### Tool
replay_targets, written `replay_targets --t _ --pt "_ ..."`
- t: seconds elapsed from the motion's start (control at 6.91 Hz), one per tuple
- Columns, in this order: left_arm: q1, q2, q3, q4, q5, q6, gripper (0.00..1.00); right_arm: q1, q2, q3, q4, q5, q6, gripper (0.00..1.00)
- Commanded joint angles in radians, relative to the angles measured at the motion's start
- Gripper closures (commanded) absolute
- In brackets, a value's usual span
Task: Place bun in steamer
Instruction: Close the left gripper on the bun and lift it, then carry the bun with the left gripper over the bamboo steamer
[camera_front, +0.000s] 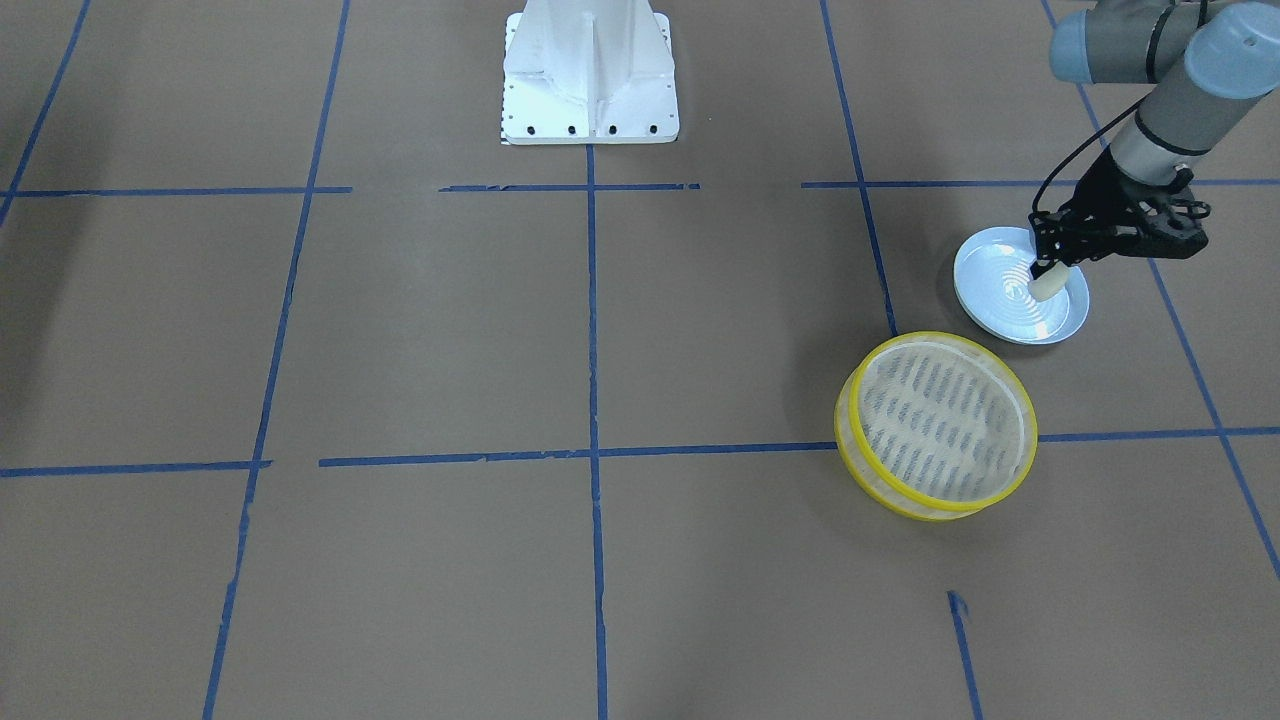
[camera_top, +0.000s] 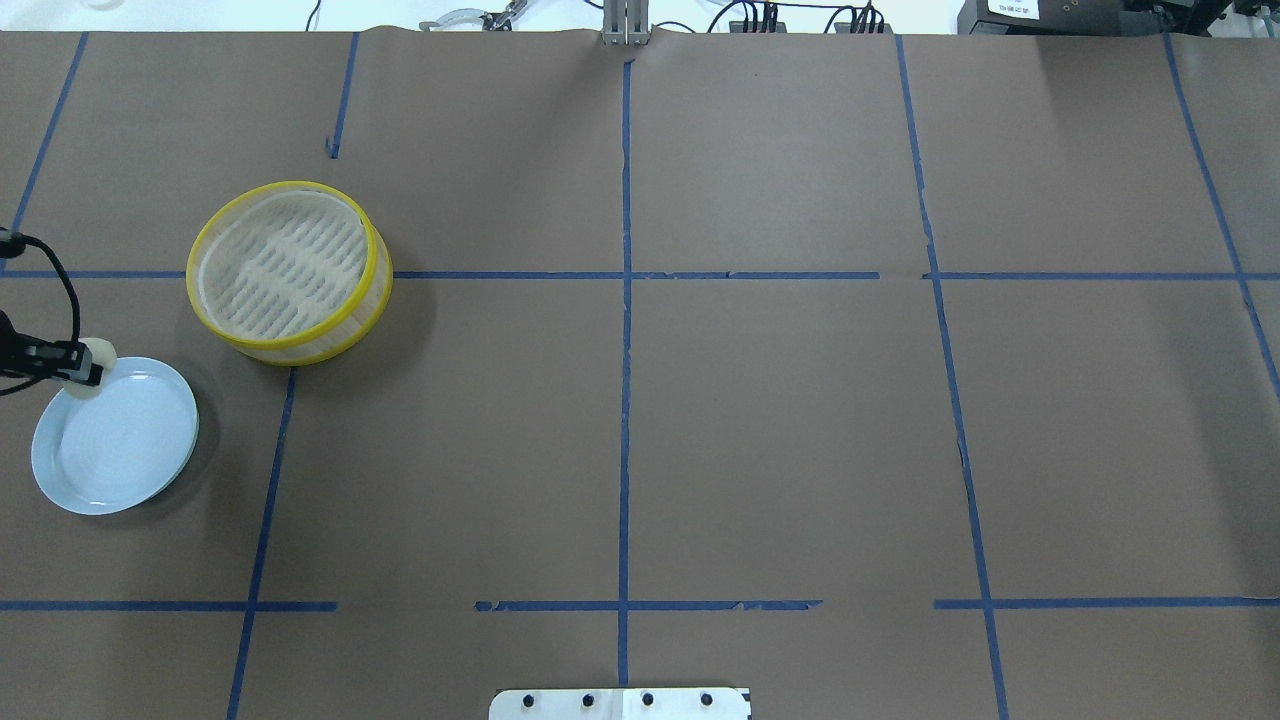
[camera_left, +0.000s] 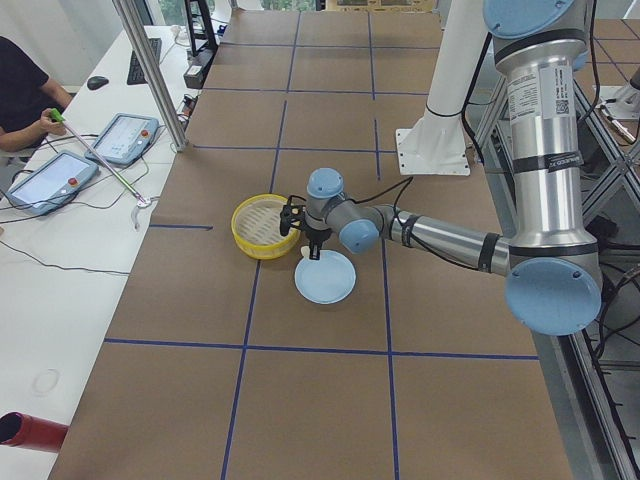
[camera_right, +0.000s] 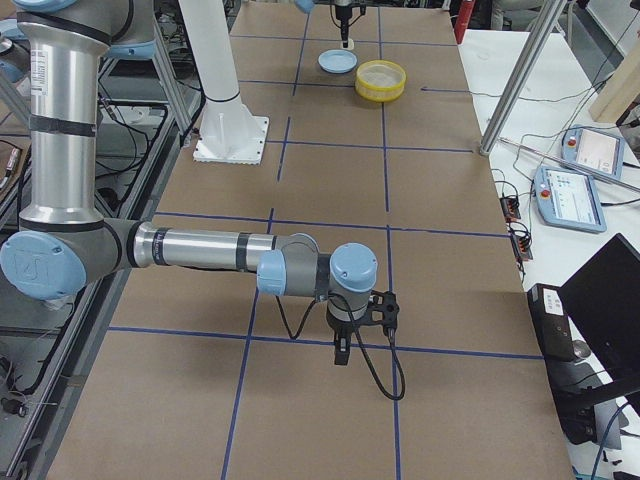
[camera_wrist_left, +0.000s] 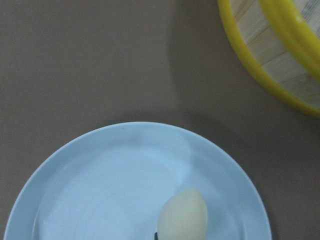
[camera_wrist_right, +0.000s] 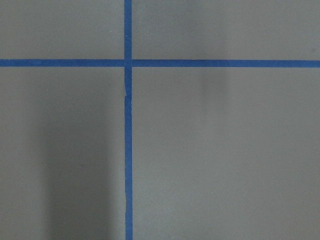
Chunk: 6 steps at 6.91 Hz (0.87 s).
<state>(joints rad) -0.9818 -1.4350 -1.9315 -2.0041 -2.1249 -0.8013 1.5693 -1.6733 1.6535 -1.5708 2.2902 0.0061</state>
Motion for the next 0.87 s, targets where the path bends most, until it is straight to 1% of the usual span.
replay_targets --t 0.0,0.14,0.29,0.43,0.58,0.72 --pt "-0.124 -0.196 -0.072 0.391 -0.009 0.135 0.75 0.0 0.001 0.0 0.002 0.0 0.0 0.0" --pt "-0.129 -0.361 -0.043 0.579 -0.001 0.171 0.75 0.0 0.001 -0.001 0.0 0.0 0.0 0.0" --pt "-0.126 -0.487 0.026 0.656 0.0 0.177 0.75 0.0 0.001 0.0 0.0 0.0 0.0 0.0" --pt "-0.115 -0.569 0.117 0.653 -0.01 0.169 0.75 0.0 0.001 0.0 0.0 0.0 0.0 0.0" --pt "-0.051 -0.611 0.194 0.622 -0.012 0.162 0.75 0.0 0.0 -0.001 0.0 0.0 0.0 0.0" --pt "0.006 -0.604 0.263 0.519 -0.01 0.127 0.75 0.0 0.0 0.0 0.0 0.0 0.0 0.0"
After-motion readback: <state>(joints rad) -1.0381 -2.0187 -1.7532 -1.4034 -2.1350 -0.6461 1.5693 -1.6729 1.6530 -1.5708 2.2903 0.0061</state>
